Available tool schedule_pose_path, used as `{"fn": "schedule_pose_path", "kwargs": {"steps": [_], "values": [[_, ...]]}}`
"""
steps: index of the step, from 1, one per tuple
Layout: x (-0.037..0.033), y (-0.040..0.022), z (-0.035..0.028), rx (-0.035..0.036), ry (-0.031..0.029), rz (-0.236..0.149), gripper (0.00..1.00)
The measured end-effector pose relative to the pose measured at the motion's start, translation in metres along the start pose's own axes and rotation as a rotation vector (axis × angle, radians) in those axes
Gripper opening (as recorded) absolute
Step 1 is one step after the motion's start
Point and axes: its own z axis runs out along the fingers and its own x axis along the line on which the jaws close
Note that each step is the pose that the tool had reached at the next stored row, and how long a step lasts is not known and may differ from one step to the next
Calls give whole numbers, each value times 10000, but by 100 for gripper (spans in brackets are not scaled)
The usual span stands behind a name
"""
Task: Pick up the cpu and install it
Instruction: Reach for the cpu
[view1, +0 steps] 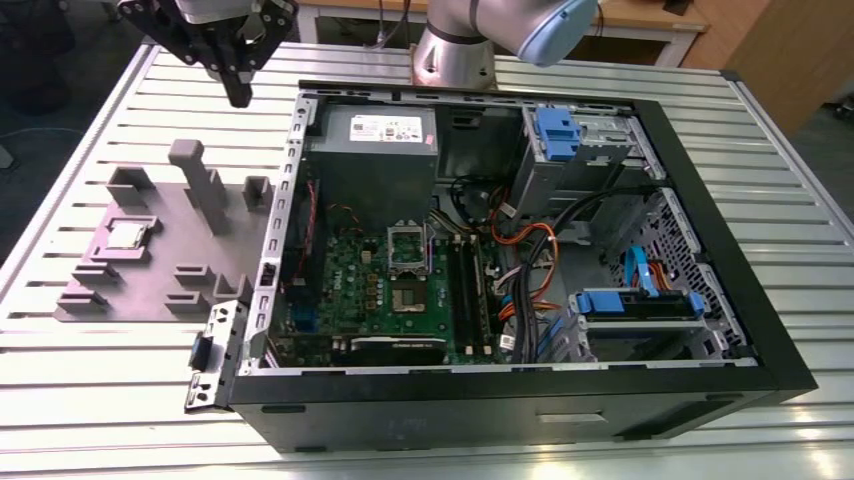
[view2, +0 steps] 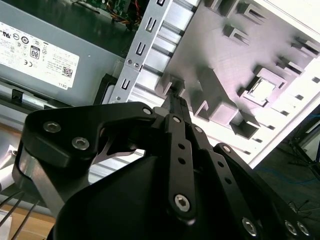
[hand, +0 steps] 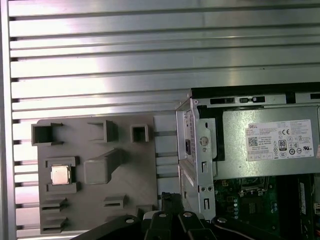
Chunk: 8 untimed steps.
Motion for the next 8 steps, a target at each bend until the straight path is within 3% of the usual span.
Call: {"fn": "schedule_pose_path", "kwargs": {"steps": [8], "values": [[23,-2,2,1,13,1,11]]}}
